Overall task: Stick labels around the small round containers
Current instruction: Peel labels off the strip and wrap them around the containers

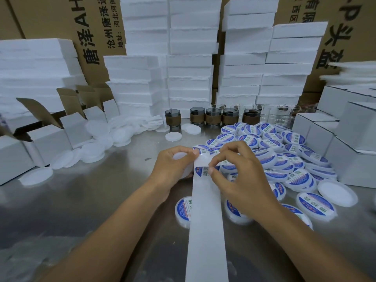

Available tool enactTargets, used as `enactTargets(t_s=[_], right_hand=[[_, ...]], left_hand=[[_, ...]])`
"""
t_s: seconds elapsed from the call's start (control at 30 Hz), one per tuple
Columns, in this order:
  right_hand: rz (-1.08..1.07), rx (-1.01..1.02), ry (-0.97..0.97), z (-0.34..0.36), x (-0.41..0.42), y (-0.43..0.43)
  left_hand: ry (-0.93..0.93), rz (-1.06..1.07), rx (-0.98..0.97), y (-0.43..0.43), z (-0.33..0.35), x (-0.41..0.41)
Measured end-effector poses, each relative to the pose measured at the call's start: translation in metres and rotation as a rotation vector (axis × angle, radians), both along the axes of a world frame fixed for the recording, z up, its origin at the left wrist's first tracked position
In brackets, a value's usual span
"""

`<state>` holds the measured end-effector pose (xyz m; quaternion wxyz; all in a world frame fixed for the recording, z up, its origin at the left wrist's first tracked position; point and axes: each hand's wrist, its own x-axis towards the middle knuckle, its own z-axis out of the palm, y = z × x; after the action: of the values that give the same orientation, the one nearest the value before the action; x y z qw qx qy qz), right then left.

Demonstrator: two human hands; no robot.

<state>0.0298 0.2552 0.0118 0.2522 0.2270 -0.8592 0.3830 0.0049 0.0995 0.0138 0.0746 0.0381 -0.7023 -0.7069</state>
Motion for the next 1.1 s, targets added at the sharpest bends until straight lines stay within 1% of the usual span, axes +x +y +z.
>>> enactTargets(t_s=[0.07, 0.13, 0.2, 0.27, 0.37, 0.53, 0.6, 0.63, 0.77, 0.83, 0.9, 0.97, 1.03, 1.1], right_hand=[[0.033, -0.189, -0.074, 0.004, 0.001, 0.000], [0.118, -0.397, -0.139, 0.009, 0.001, 0.001], [0.181, -0.518, -0.158, 0.012, 0.002, 0.002], [0.206, -0.475, -0.146, 0.011, 0.005, 0.001], [0.254, -0.282, -0.173, 0.002, 0.006, -0.002], [0.212, 0.093, -0.271, -0.009, 0.002, 0.000], [0.204, 0.192, -0.263, -0.011, 0.001, 0.001], [0.199, 0.211, -0.262, -0.012, 0.000, 0.001], [0.171, 0.234, -0.279, -0.013, -0.001, 0.002], [0.173, 0.265, -0.279, -0.014, -0.001, 0.003], [0.179, 0.278, -0.275, -0.015, -0.002, 0.003], [0.176, 0.266, -0.283, -0.017, -0.003, 0.003], [0.146, 0.188, -0.283, -0.017, -0.005, 0.001], [0.073, -0.017, -0.201, -0.014, -0.007, 0.000]], left_hand=[[-0.009, 0.029, 0.022, -0.001, -0.001, -0.001], [0.003, 0.056, 0.031, -0.001, -0.002, -0.002], [0.013, 0.076, 0.022, -0.002, -0.002, -0.003], [0.013, 0.067, 0.037, 0.000, -0.002, -0.003], [0.015, 0.037, 0.046, 0.001, -0.002, -0.001], [0.047, 0.013, -0.003, -0.001, -0.003, -0.002], [0.071, 0.036, -0.036, -0.003, -0.003, -0.004], [0.083, 0.053, -0.033, -0.003, -0.001, -0.004], [0.181, 0.118, 0.125, -0.008, 0.008, -0.005], [0.194, 0.051, 0.270, -0.012, 0.013, -0.005], [0.115, -0.131, 0.485, -0.014, 0.013, -0.003], [-0.029, -0.295, 0.637, -0.010, 0.011, -0.002], [-0.143, -0.361, 0.634, -0.004, 0.004, -0.002], [-0.202, -0.365, 0.586, -0.001, -0.004, -0.005]])
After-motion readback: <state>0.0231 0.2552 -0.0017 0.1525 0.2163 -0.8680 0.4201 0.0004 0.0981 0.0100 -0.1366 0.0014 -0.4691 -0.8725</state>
